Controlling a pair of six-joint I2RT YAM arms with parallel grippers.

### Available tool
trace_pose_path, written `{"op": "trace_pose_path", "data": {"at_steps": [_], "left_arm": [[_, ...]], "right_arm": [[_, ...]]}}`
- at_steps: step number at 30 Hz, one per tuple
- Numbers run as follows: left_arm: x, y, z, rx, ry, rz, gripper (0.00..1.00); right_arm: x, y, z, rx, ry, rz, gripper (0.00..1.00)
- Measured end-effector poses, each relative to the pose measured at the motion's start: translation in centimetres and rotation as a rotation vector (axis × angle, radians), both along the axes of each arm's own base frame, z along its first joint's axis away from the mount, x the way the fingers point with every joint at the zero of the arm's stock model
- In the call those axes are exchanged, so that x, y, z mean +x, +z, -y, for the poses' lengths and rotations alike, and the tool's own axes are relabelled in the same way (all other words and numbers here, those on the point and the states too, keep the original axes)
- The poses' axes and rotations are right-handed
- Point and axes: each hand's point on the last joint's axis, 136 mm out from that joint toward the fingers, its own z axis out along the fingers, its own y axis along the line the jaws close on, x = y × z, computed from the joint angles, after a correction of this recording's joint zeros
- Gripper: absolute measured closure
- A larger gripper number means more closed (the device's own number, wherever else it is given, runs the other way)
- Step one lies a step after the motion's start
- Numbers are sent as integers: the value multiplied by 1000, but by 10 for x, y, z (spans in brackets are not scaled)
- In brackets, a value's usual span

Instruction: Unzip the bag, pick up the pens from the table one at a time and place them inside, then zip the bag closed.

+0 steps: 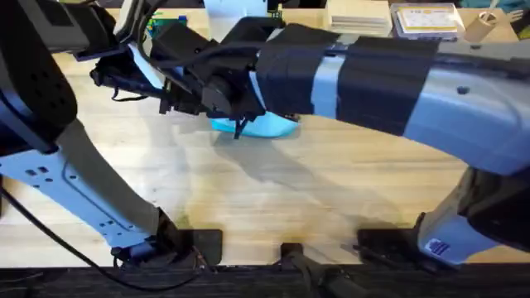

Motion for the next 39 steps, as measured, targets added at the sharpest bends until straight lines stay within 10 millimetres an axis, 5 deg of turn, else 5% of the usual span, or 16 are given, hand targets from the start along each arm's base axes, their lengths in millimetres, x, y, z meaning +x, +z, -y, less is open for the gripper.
{"op": "trace_pose_path", "data": {"at_steps": [18, 27, 39], "left_arm": [[0, 1, 2, -4, -4, -2, 958], [1, 7, 9, -40, 0, 1, 958], [2, 7, 11, -42, -4, 5, 958]], "right_arm": [[4, 0, 8, -70, 80, -14, 970], [6, 18, 19, -43, 81, -26, 969], [10, 10, 31, 20, 70, -143, 970]]}}
